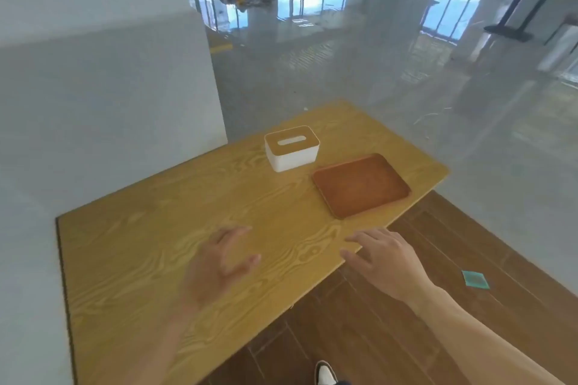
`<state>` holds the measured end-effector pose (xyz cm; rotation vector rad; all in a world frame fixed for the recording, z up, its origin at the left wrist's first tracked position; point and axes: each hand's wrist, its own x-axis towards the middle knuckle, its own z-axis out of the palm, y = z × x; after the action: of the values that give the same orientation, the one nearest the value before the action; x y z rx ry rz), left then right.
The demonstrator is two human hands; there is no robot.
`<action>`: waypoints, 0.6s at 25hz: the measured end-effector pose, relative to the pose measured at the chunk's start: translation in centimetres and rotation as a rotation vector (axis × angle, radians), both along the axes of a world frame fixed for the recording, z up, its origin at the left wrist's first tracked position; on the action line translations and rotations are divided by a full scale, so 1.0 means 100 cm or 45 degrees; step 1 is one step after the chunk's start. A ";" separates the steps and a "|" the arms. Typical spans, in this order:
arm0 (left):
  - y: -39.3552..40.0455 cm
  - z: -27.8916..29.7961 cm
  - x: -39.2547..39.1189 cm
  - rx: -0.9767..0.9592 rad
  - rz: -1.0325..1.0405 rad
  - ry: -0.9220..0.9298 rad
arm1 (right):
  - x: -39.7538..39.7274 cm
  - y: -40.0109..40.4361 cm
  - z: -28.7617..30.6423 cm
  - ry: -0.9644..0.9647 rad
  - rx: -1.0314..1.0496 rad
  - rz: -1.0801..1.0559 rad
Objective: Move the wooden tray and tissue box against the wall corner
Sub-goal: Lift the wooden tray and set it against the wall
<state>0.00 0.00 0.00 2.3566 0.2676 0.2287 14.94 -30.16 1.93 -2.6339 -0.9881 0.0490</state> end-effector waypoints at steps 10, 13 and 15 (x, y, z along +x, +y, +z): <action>-0.053 -0.020 0.121 -0.014 -0.246 0.155 | 0.080 -0.086 -0.031 0.088 0.019 -0.209; -0.065 -0.031 0.163 0.006 -0.206 0.217 | 0.134 -0.103 -0.046 0.109 0.012 -0.195; -0.074 -0.037 0.190 0.016 -0.169 0.256 | 0.170 -0.114 -0.054 0.141 0.004 -0.196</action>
<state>19.03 -7.44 -3.72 2.4013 0.2052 -0.0707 31.94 -41.53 -3.47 -2.6633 -0.7470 0.1553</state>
